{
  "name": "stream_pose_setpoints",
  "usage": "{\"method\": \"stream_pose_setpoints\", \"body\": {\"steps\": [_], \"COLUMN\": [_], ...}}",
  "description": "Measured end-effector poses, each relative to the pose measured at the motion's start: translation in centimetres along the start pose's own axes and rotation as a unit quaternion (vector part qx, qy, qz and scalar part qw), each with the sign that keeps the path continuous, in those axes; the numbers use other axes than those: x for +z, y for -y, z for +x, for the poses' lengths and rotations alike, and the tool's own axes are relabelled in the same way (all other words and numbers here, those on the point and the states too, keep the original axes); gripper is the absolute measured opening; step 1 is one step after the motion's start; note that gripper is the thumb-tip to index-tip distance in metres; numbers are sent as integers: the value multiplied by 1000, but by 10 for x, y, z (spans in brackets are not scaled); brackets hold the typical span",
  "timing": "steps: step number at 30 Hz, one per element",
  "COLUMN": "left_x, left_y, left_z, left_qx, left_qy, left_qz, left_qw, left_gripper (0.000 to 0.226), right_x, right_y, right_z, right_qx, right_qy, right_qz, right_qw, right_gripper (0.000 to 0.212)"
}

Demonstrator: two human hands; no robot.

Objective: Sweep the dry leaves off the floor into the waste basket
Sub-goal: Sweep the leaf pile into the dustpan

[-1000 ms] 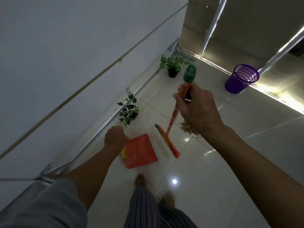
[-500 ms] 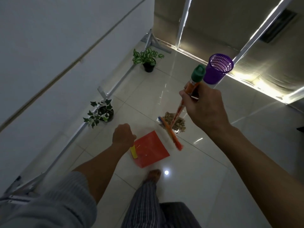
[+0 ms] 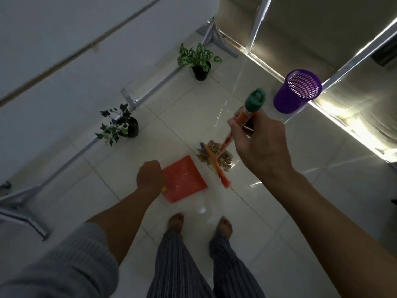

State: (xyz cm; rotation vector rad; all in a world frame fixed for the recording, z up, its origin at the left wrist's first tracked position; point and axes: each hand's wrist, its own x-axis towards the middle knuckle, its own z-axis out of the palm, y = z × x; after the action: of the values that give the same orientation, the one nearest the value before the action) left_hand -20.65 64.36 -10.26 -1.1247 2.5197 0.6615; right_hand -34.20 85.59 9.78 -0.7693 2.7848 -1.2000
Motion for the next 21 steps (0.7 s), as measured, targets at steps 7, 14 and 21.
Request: {"method": "stream_pose_setpoints", "body": {"steps": [7,14,21], "left_x": [26,39,44], "left_y": [4,21,27], "left_z": [-12,-23,-32], "left_qx": [-77,-98,-103], "left_qy": [-12,-15,-35], "left_qz": [-35,-33,6], "left_qw": [996,994,994], "left_gripper": [39,58,47], "right_x": [-3,7,5], "right_y": [-25,-24,-19], "right_z": [0,-9,-10], "right_qx": [-9,-31,-36], "right_qy": [42,70,54], "right_qz": [25,10,12], "right_qw": [999,997,998], "right_gripper": [25,25,27]}}
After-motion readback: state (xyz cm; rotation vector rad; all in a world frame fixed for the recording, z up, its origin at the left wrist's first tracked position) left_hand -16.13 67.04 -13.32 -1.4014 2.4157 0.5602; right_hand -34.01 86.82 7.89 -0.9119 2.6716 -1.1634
